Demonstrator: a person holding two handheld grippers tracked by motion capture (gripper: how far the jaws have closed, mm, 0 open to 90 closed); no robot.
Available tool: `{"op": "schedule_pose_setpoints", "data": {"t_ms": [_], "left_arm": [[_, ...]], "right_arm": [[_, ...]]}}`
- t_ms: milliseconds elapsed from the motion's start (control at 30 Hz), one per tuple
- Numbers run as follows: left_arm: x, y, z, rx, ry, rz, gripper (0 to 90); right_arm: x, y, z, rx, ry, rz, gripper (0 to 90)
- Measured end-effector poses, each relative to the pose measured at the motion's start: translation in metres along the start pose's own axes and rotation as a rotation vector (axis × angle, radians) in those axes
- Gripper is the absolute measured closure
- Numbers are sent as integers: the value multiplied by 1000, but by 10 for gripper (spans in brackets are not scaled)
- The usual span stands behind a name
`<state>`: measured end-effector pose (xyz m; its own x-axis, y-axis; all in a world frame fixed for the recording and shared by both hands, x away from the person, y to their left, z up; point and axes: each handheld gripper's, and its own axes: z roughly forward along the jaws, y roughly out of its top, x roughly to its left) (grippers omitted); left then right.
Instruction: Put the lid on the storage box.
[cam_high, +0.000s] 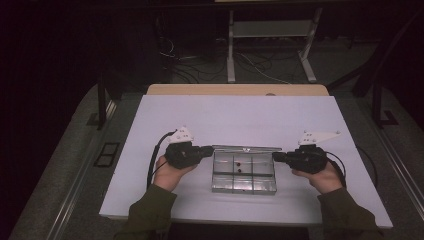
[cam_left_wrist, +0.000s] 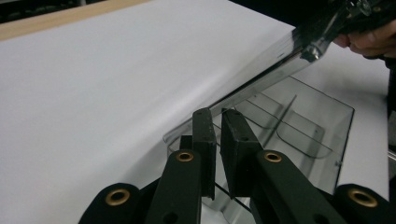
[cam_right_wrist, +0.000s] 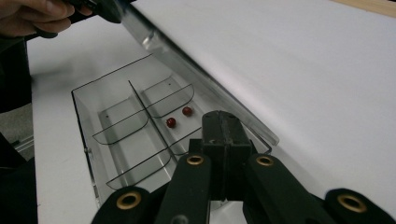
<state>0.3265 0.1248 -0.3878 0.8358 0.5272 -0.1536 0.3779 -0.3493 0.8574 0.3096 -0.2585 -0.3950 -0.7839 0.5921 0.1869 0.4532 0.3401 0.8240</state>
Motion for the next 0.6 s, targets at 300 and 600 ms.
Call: {"op": "schedule_pose_setpoints", "data": {"t_ms": [300,600], "left_arm": [[-9,-9,-7,38,-59,-3,885],[-19,-21,-4,86,-83,25,886]], "right_arm": [[7,-7,-2,23,24,-1,891],[13,-19,-7,54,32,-4,891]]}}
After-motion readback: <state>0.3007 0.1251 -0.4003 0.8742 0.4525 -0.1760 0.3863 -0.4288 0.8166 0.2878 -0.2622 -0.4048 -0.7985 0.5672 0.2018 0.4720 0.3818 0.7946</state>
